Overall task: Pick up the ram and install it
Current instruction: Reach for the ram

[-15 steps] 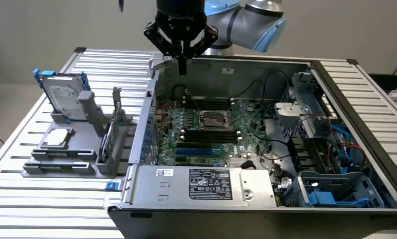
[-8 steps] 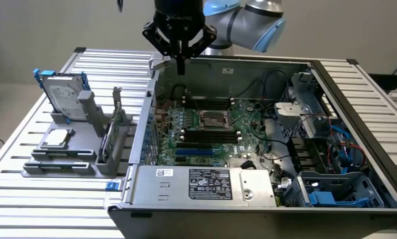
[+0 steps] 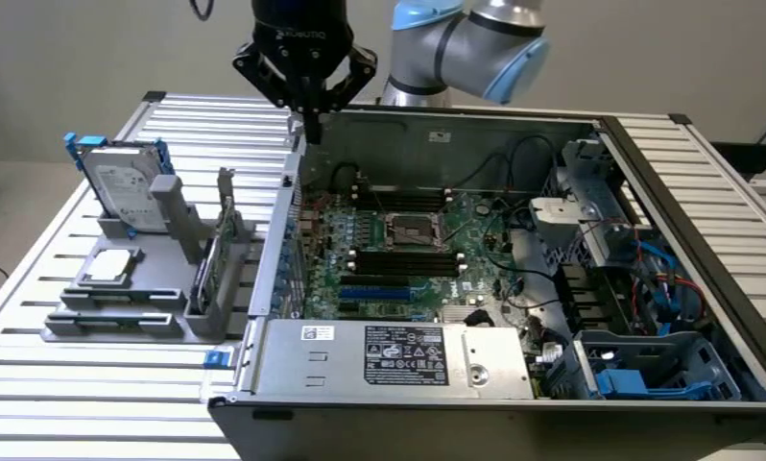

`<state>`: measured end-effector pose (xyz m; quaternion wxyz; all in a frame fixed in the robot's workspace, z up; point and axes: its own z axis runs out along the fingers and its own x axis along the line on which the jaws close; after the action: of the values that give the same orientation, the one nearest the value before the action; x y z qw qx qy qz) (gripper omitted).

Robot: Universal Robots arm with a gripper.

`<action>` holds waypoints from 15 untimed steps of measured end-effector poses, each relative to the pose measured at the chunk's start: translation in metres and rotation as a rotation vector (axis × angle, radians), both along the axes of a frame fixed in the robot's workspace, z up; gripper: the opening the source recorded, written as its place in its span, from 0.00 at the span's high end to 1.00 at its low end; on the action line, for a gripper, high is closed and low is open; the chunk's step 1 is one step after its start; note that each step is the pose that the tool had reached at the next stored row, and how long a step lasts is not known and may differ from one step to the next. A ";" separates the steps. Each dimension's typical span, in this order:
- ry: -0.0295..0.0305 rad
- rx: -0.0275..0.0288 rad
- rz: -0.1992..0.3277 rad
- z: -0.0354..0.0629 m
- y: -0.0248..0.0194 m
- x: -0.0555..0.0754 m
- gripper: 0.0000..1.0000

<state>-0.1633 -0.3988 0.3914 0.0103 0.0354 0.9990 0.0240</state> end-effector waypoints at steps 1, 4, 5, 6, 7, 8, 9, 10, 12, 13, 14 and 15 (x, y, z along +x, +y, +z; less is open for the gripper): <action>-0.0001 0.0000 0.000 -0.0003 0.0000 -0.005 0.89; -0.0001 0.0001 0.000 -0.0013 0.0000 -0.018 0.89; -0.0001 0.0001 0.000 -0.0016 0.0000 -0.023 0.89; -0.0001 0.0001 0.000 -0.0020 0.0000 -0.027 0.89; -0.0001 0.0001 0.000 -0.0023 0.0000 -0.032 0.89; -0.0001 0.0001 0.000 -0.0028 0.0000 -0.036 0.89; -0.0001 0.0001 0.000 -0.0032 0.0000 -0.041 0.89; -0.0001 0.0001 0.000 -0.0036 0.0000 -0.045 0.89; 0.0000 0.0000 0.000 -0.0043 0.0000 -0.054 0.89; -0.0001 0.0000 0.000 -0.0048 0.0000 -0.059 0.89; 0.0000 0.0000 0.000 -0.0052 0.0000 -0.064 0.89; -0.0001 0.0001 0.000 -0.0057 0.0000 -0.068 0.89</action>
<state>-0.2313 -0.3988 0.3856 0.0104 0.0354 0.9990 0.0240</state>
